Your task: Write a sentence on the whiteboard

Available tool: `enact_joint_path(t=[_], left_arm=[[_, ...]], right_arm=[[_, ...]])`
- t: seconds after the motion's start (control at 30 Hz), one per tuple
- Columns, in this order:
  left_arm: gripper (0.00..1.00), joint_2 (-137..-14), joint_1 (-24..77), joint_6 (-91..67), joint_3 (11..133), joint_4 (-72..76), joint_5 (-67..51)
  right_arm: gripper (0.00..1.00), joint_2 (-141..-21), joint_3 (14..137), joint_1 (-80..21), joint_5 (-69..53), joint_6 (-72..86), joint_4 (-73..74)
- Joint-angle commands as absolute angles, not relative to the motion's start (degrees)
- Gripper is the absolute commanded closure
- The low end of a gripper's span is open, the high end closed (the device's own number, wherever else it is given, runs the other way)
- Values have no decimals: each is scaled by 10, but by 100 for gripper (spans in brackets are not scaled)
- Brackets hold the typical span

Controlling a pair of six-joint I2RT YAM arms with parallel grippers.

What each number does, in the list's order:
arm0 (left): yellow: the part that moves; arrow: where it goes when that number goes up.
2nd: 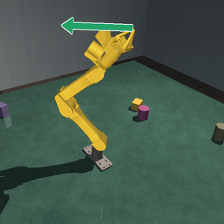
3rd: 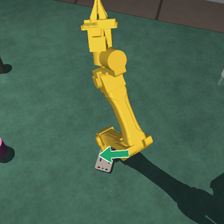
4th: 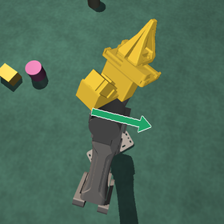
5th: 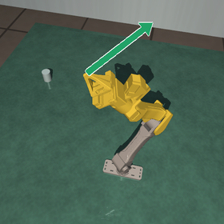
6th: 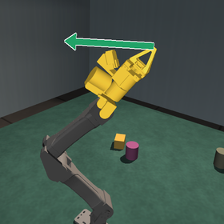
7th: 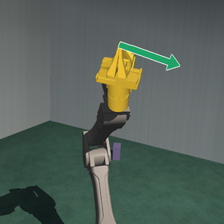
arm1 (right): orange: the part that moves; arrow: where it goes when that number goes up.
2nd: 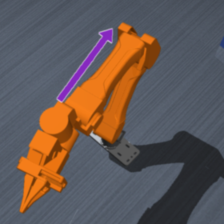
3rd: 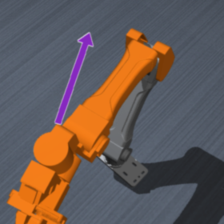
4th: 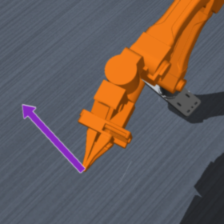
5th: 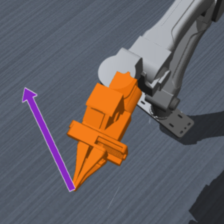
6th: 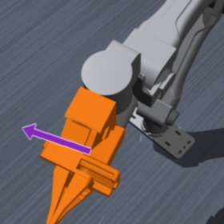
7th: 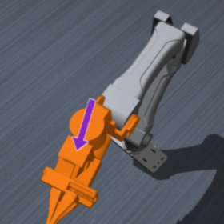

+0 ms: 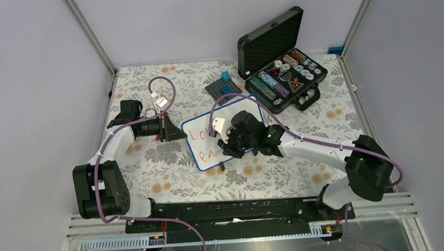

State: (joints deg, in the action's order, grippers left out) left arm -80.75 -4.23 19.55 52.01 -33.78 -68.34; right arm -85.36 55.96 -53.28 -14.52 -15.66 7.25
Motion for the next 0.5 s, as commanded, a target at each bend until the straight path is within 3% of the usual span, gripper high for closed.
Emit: enact_joint_path(t=[0.0,0.47], left_arm=[[100,-799,-38,211,533,-335,-682],[100,-802,-36,212,533,-335,-681]], right_arm=[[100,-817,583,-514,-155,-148,78],[100,-843,588,-510,-111,-149,57]])
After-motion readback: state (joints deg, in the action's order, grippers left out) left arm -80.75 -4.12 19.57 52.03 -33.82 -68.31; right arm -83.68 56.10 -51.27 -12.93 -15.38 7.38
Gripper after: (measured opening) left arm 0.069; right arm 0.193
